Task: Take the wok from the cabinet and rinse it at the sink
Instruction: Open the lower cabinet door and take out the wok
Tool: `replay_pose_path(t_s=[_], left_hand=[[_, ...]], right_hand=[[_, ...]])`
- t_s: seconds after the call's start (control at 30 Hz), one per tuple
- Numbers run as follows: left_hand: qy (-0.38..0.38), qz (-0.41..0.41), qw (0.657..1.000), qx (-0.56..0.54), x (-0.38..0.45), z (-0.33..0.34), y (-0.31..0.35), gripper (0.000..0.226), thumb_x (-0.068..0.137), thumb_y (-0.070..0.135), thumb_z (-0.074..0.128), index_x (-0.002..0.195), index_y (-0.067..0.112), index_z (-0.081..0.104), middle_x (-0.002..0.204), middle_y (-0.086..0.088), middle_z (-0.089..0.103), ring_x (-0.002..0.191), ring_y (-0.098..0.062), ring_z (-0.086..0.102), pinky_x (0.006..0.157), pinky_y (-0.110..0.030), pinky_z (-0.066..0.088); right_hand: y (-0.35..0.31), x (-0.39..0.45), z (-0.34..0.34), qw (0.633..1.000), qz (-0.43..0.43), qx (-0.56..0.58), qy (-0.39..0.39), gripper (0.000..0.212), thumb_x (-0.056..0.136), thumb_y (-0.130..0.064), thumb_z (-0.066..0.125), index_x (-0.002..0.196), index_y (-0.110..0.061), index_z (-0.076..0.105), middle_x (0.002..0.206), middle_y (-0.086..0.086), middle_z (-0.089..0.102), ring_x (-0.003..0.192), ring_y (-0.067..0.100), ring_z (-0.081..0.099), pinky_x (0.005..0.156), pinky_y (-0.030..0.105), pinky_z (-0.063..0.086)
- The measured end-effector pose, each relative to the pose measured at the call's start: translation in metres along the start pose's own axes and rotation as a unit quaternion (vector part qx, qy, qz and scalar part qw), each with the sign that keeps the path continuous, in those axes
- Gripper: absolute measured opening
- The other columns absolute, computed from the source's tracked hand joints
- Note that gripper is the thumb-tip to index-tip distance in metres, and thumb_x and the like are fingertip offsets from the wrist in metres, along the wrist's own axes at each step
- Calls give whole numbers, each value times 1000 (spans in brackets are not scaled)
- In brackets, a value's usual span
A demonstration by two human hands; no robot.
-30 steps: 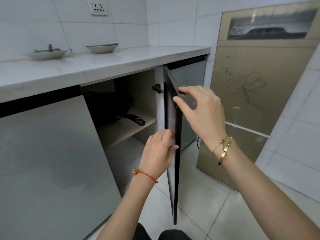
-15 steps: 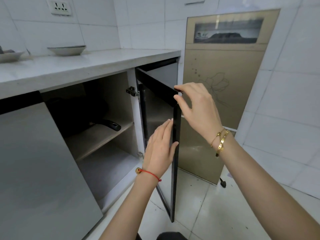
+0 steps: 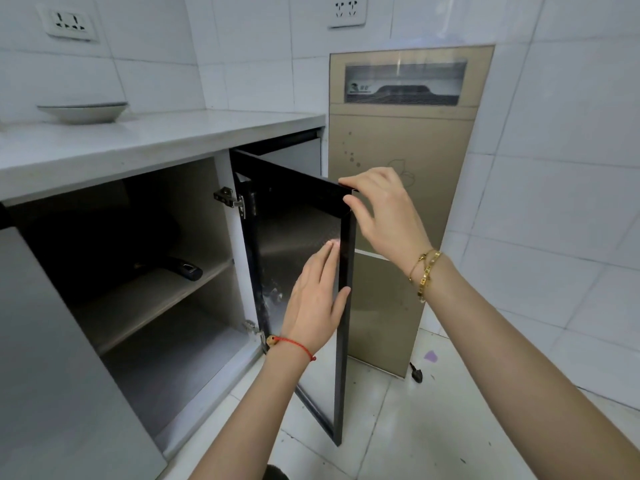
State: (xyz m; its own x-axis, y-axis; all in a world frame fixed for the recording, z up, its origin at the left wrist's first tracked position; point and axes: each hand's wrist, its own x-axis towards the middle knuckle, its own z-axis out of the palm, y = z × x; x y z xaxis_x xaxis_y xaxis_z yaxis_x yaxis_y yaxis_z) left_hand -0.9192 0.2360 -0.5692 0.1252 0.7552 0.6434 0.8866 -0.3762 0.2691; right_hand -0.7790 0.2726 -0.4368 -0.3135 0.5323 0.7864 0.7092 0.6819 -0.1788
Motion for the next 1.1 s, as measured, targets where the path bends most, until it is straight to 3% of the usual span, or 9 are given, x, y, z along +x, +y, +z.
replay_pose_path(t_s=[0.27, 0.5, 0.73, 0.93, 1.1], left_hand=[[-31, -15, 999, 9, 21, 23, 9, 70, 99, 32, 46, 156, 19, 7, 163, 3, 11, 150, -18, 11, 123, -35, 17], [-64, -38, 997, 5, 42, 52, 16, 75, 100, 35, 43, 155, 23, -6, 164, 6, -7, 152, -20, 0, 123, -39, 10], [-97, -38, 994, 14, 72, 84, 11, 77, 100, 34, 43, 155, 26, -10, 163, 7, -18, 151, -20, -11, 123, -45, 6], [-122, -16, 992, 6, 95, 100, 2, 80, 98, 37, 43, 155, 23, -12, 162, 7, -21, 150, -20, -16, 122, -48, 4], [-126, -12, 992, 15, 103, 108, -2, 84, 97, 34, 46, 154, 24, -14, 160, 8, -25, 150, -21, -16, 119, -53, 3]], right_hand=[[33, 3, 4, 999, -7, -35, 14, 30, 97, -18, 51, 125, -11, 62, 114, 1, 67, 120, 22, 45, 104, 30, 39], [65, 10, 14, 998, 8, -48, 42, 32, 97, -20, 50, 126, -15, 62, 120, -2, 66, 122, 22, 44, 103, 40, 41], [100, 24, 23, 991, 10, -109, 80, 29, 93, -12, 53, 119, -9, 65, 111, 8, 60, 111, 27, 47, 95, 34, 45], [127, 39, 31, 980, 5, -177, 89, 29, 92, -12, 53, 118, -12, 66, 100, 7, 60, 103, 26, 48, 82, 33, 40], [141, 43, 40, 976, -14, -190, 110, 33, 92, -11, 53, 123, -12, 65, 99, 6, 62, 101, 25, 48, 80, 34, 41]])
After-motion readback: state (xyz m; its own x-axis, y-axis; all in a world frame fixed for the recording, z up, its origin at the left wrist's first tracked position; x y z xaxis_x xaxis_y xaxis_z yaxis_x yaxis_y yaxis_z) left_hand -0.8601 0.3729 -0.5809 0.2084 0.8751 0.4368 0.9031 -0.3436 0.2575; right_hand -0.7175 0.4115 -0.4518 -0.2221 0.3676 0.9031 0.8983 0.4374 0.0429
